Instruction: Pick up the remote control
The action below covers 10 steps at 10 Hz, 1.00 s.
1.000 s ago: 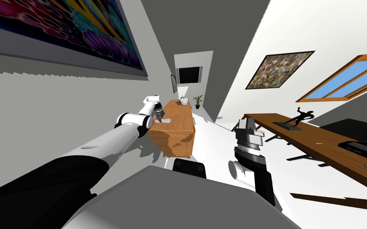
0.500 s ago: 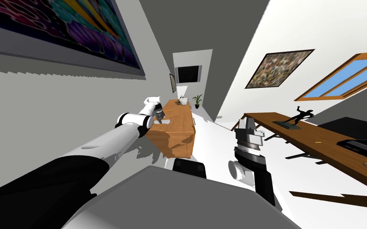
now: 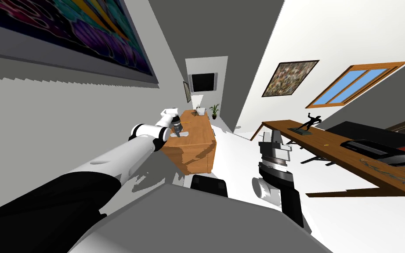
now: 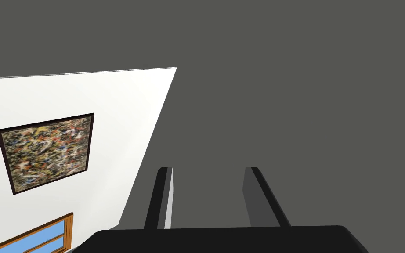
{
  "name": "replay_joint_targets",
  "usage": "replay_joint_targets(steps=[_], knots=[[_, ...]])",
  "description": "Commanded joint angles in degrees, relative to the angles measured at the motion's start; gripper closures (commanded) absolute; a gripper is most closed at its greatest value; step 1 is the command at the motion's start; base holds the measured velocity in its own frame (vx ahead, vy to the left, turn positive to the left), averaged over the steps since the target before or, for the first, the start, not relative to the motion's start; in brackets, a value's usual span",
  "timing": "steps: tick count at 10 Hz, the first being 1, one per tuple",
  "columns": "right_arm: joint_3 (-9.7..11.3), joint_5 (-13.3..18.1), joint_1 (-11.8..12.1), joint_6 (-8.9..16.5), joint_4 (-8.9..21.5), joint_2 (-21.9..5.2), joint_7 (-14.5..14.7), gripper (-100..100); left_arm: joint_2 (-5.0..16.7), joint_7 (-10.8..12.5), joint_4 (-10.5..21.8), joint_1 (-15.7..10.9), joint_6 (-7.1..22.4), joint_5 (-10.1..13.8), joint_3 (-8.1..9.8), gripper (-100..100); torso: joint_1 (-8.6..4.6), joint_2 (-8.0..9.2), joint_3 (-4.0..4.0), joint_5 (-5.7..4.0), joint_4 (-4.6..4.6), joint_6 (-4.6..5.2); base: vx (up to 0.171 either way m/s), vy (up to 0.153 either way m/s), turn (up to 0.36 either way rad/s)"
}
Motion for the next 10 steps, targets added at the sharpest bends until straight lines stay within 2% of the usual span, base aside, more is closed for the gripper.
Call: replay_joint_targets(steps=[1,5,6,7,10], knots=[[0.0,0.0,0.0,0.0,0.0,0.0,0.0,0,0.0,0.0,0.0,0.0,0.0,0.0,0.0,100,0.0,0.0,0.0,0.0,0.0,0.0,-0.007,0.009,0.012],[0.0,0.0,0.0,0.0,0.0,0.0,0.0,0,0.0,0.0,0.0,0.0,0.1,0.0,0.0,100,-0.23,-0.2,-0.12,-0.07,-0.04,0.04,0.0,0.0,0.0],[0.0,0.0,0.0,0.0,0.0,0.0,0.0,0,0.0,0.0,0.0,0.0,0.1,0.0,0.0,0,-0.24,-0.2,-0.12,-0.07,-0.04,0.04,0.0,0.0,0.0],[0.0,0.0,0.0,0.0,0.0,0.0,0.0,0,0.3,-1.0,-1.9,0.6,1.4,0.4,-0.04,100,-0.24,-0.2,-0.11,-0.08,-0.04,0.04,0.044,-0.074,0.237],[0.0,0.0,0.0,0.0,0.0,0.0,0.0,0,1.6,-4.4,-5.2,1.2,4.5,1.5,-0.3,100,-0.68,-0.48,-0.25,-0.19,-0.06,-0.03,0.103,-0.138,0.226]])
